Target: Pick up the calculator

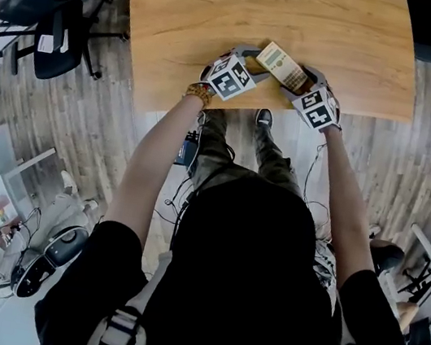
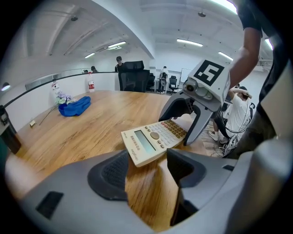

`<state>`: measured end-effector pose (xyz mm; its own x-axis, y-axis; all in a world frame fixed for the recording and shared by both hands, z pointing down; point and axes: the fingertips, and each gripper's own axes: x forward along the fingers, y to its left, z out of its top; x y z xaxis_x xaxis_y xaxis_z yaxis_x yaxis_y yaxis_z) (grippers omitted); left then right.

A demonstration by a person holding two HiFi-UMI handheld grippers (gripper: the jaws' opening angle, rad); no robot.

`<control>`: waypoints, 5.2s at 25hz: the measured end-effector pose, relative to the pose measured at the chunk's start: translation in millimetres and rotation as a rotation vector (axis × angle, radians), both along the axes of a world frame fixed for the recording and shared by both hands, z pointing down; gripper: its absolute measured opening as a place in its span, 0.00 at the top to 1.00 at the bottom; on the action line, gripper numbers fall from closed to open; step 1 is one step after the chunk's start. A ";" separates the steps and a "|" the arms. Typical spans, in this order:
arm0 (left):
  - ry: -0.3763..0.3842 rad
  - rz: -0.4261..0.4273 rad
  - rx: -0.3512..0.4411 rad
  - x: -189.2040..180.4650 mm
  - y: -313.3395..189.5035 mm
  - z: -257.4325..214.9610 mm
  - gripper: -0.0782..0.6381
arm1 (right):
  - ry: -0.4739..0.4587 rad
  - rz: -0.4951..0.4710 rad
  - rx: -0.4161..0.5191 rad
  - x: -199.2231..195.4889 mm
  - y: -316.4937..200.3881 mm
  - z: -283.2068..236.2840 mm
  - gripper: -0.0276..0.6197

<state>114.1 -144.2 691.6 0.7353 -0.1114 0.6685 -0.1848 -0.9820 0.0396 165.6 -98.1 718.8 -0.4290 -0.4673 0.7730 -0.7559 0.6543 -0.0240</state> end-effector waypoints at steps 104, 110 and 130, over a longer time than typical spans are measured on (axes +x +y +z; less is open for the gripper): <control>-0.015 -0.296 -0.032 17.5 71.2 20.7 0.45 | 0.328 -0.955 -0.016 24.8 -52.8 3.2 0.18; -0.021 -0.388 -0.073 29.7 61.9 25.6 0.42 | 0.248 -0.967 -0.164 4.1 -51.5 18.4 0.20; 0.007 -0.284 -0.062 8.1 86.6 23.3 0.39 | 0.124 -0.864 -0.073 -14.5 -12.6 -9.3 0.32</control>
<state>122.2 -57.7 715.0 0.6856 -0.2722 0.6752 -0.4512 -0.8867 0.1006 151.1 -110.6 709.5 -0.5212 0.0349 0.8527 0.0039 0.9993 -0.0385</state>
